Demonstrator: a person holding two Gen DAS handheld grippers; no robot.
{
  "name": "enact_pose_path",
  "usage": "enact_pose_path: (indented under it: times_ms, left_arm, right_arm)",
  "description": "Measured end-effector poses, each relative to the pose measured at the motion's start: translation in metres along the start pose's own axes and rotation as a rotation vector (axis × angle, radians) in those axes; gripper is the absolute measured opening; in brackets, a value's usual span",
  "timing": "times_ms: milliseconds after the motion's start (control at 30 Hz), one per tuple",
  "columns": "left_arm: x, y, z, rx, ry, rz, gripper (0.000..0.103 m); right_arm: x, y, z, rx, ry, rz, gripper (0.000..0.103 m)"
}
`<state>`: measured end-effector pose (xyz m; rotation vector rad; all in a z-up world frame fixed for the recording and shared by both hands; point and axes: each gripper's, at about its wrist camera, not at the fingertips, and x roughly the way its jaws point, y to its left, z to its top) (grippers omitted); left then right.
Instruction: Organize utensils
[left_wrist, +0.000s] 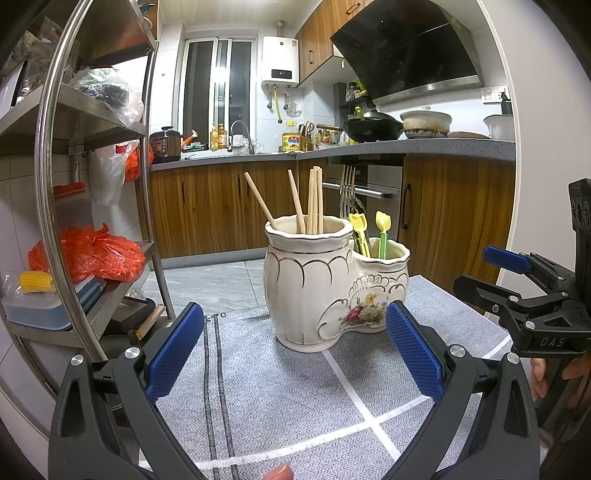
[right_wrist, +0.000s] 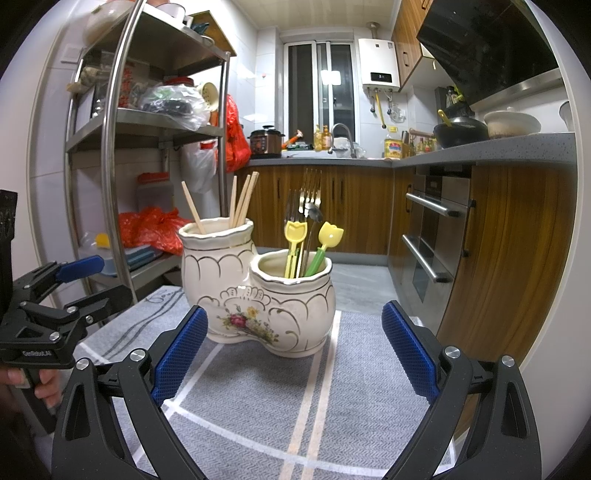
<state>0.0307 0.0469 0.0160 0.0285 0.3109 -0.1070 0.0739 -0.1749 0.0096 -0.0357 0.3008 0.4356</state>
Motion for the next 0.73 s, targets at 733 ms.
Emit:
enact_pose_path:
  times_ms: [733]
  left_arm:
    - [0.0027, 0.0026, -0.0029, -0.007, 0.013, 0.013, 0.097]
  right_arm:
    - [0.0014, 0.0, -0.0005, 0.002, 0.006, -0.003, 0.097]
